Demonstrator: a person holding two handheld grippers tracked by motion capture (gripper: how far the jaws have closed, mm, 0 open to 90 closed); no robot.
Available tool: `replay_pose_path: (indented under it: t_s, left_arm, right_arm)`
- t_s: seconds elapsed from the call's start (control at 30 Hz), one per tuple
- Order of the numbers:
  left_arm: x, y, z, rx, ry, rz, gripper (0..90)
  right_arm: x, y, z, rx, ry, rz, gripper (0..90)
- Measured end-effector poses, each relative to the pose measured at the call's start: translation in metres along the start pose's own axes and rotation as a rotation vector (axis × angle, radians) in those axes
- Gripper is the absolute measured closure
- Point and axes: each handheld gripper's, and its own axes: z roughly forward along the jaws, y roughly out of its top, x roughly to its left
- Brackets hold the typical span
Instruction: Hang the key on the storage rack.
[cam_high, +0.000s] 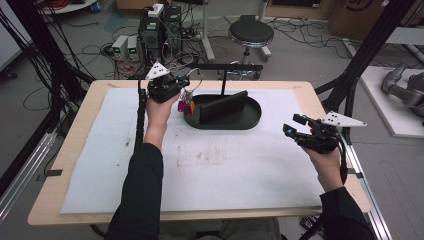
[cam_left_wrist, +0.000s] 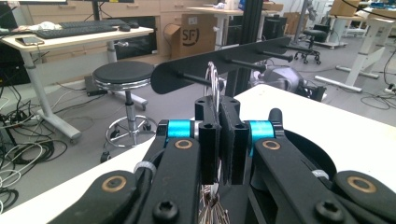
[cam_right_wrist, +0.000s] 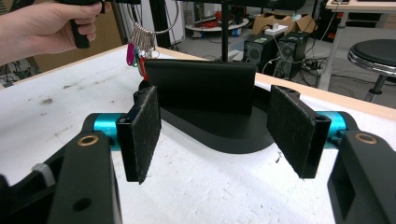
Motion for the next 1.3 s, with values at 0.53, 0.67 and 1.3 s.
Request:
replay_pose_path:
  t_s: [0.53, 0.67, 1.3]
  left_arm:
    - [0.003, -0.010, -0.001, 0.035, 0.045, -0.027, 76.1]
    - [0.002, -0.008, -0.007, 0.068, 0.067, -0.050, 59.9]
    - [-0.037, -0.023, -0.094, 0.073, 0.116, 0.030, 29.9]
  right_arm:
    - [0.000, -0.001, 0.002, 0.006, 0.004, 0.002, 36.0]
    - [0.000, -0.001, 0.003, 0.008, 0.005, 0.000, 36.0]
    - [0.001, -0.001, 0.005, 0.007, -0.008, -0.003, 35.9]
